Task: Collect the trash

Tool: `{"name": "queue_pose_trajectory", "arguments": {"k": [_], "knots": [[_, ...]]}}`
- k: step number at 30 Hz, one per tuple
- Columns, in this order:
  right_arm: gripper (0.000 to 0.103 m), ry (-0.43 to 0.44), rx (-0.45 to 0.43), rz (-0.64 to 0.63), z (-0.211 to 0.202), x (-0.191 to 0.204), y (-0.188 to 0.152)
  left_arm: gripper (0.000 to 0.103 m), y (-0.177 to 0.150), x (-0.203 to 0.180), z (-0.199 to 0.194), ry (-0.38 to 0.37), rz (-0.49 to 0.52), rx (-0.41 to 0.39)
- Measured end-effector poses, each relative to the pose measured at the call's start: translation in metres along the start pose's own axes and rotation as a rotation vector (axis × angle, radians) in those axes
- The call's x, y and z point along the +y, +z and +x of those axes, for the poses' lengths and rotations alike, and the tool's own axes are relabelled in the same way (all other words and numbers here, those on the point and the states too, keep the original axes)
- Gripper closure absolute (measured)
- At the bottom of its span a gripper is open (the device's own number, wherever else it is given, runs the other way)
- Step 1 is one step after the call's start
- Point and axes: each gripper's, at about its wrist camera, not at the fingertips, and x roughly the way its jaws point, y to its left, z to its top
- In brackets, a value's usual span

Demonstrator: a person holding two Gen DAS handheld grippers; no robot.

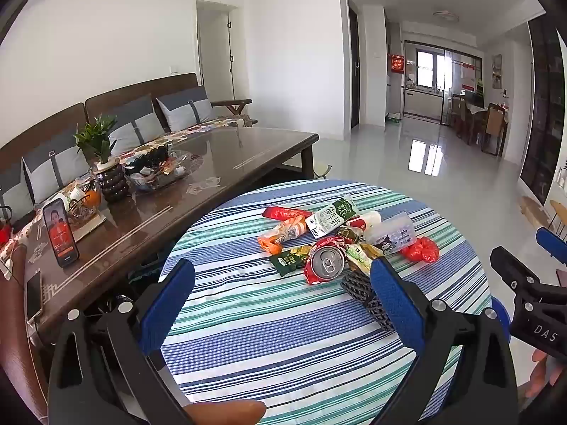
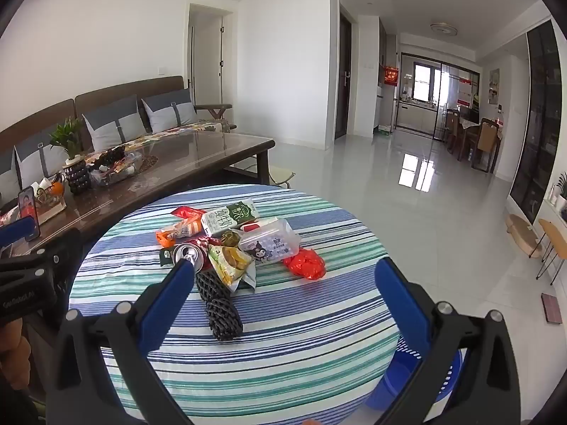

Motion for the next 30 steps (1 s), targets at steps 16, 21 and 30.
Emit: {"name": "queue_pose_trajectory", "arguments": {"k": [16,21,30], "knots": [[0.005,0.000,0.003,-0.001,0.0001,0.0002,-0.0001,0.005,0.0036,-0.0042,-0.0040,0.000,0.010,0.009],[0.005,0.000,0.002,-0.001,0.0001,0.0004,-0.0002,0.005,0.0003,-0.0053,-0.0029,0.000,0.010,0.009],[0.005,0.000,0.005,-0.002,0.0003,0.0004,-0.0002,0.005,-0.0060,-0.0034,0.0038,0.001,0.012,0.015]]}}
